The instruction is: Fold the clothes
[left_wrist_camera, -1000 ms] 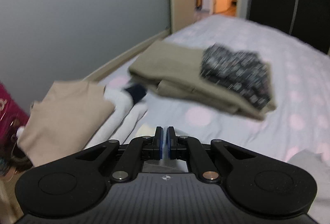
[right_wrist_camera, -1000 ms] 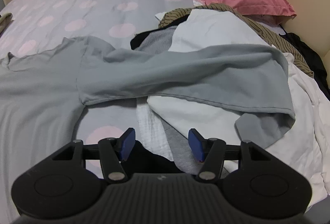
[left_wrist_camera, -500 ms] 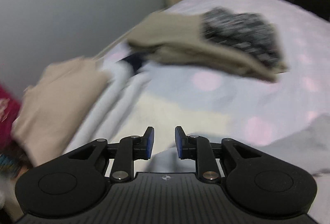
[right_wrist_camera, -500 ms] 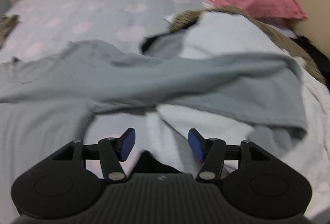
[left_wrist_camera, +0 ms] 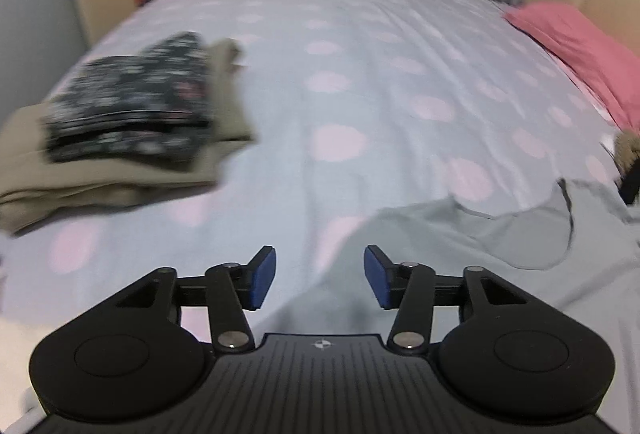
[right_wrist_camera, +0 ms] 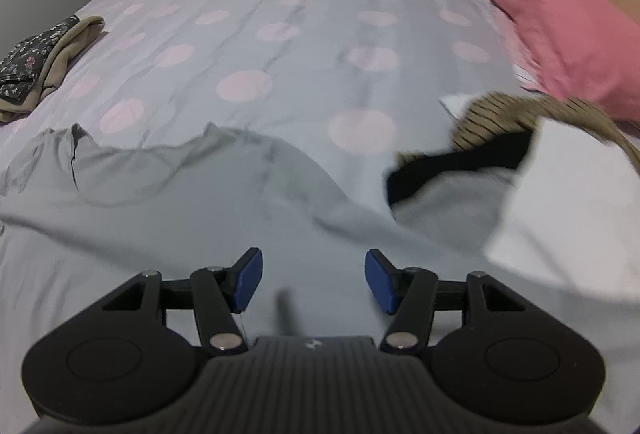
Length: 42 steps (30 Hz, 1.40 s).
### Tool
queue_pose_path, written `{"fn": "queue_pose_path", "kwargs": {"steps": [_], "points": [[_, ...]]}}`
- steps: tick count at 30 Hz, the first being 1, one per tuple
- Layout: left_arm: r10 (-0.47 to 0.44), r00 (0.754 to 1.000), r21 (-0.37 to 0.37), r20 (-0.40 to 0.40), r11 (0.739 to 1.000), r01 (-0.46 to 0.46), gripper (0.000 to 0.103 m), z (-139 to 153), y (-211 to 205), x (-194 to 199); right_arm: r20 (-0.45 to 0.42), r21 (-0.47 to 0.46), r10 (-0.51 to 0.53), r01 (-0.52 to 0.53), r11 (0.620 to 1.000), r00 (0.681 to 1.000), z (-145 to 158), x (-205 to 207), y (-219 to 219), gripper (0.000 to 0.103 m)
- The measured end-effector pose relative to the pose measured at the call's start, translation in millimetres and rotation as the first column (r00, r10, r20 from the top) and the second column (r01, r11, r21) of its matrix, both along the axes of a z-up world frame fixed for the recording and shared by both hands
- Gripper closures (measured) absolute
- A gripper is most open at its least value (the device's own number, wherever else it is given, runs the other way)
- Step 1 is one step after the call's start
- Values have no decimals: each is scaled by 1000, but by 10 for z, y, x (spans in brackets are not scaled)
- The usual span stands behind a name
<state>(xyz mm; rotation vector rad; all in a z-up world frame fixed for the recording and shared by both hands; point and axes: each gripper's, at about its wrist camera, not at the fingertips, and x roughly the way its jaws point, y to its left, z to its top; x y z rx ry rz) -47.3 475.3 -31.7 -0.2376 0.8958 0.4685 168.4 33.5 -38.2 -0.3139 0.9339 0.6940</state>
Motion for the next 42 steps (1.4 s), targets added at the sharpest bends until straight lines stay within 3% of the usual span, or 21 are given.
{"fn": "queue_pose_path", "kwargs": {"steps": [6,14,15,16,17,20,24,27,29,34,39,42], "points": [[-35,999,-49,-39,998,34,55,-474,45,478,-2,35,79,-79,996,997,-181,392,551,43],[-69,998,-107,-14,992,67,56,-774,55,621,2,-10,98,-98,995,995,-560,754,973,39],[-67,998,-97,-16,993,65,57,-788,37,652,-4,-17,93,-94,995,996,-606,780,989,41],[-62,998,-91,-9,994,61,66,-792,19,677,-12,-9,87,-87,996,996,-635,787,992,42],[-53,999,-95,2,994,53,78,-785,7,693,-21,2,80,-80,997,997,-659,789,992,48],[-38,999,-101,21,994,40,100,-736,-33,719,-43,33,81,-80,996,996,-632,741,988,91],[-21,997,-28,77,999,23,101,-535,-127,679,6,29,124,-124,992,992,-455,601,972,94],[16,989,9,149,1000,-17,101,-261,-82,641,51,50,96,-99,994,994,-261,594,930,94],[15,988,26,156,999,-20,101,-136,-52,692,75,62,75,-79,995,994,-140,618,912,95],[-20,997,74,79,997,14,101,-194,-82,955,126,75,34,-43,996,991,87,670,906,95],[-35,999,69,-25,997,37,100,-540,-102,1111,83,12,25,-26,1000,996,-242,754,1025,95],[-38,998,87,-56,995,43,92,-610,-136,1117,44,-10,12,-12,1000,999,-412,790,1034,92]]}}
